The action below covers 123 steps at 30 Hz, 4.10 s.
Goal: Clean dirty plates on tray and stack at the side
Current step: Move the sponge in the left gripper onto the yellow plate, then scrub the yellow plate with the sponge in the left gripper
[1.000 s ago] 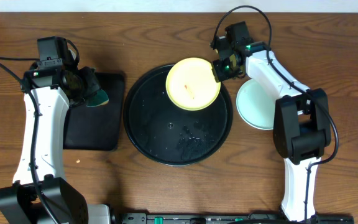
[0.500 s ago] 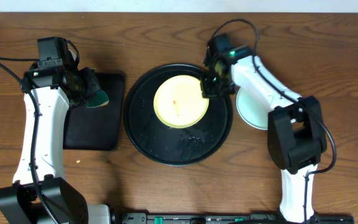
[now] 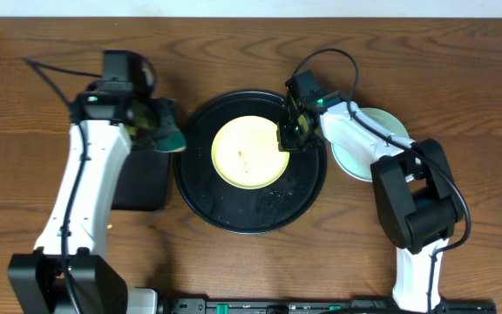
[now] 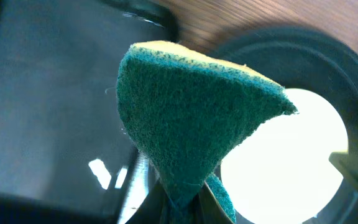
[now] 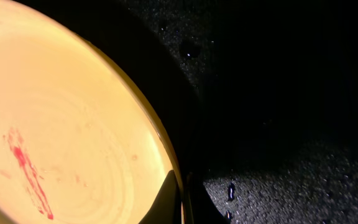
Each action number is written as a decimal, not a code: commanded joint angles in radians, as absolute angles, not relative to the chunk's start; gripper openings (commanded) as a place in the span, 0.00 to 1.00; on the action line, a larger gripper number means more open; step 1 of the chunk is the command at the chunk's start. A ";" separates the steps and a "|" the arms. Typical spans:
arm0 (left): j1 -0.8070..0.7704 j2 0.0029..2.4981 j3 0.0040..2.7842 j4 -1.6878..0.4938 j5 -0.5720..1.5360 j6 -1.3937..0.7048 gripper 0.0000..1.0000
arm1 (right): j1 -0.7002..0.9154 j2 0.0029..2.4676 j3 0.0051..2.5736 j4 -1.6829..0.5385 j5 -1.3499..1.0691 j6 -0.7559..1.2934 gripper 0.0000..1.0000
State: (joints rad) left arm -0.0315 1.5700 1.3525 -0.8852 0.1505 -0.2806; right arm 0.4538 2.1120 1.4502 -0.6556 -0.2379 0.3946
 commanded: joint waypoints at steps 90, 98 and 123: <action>-0.444 1.981 1.343 -0.575 -0.236 -0.307 0.07 | 0.459 2.150 1.398 -0.644 -0.207 0.411 0.01; -0.444 1.983 1.343 -0.804 -0.052 -0.219 0.07 | 0.459 2.150 1.398 -0.643 -0.207 0.411 0.01; -0.443 1.995 1.343 -0.536 -0.157 -0.120 0.08 | 0.459 2.150 1.398 -0.643 -0.207 0.411 0.01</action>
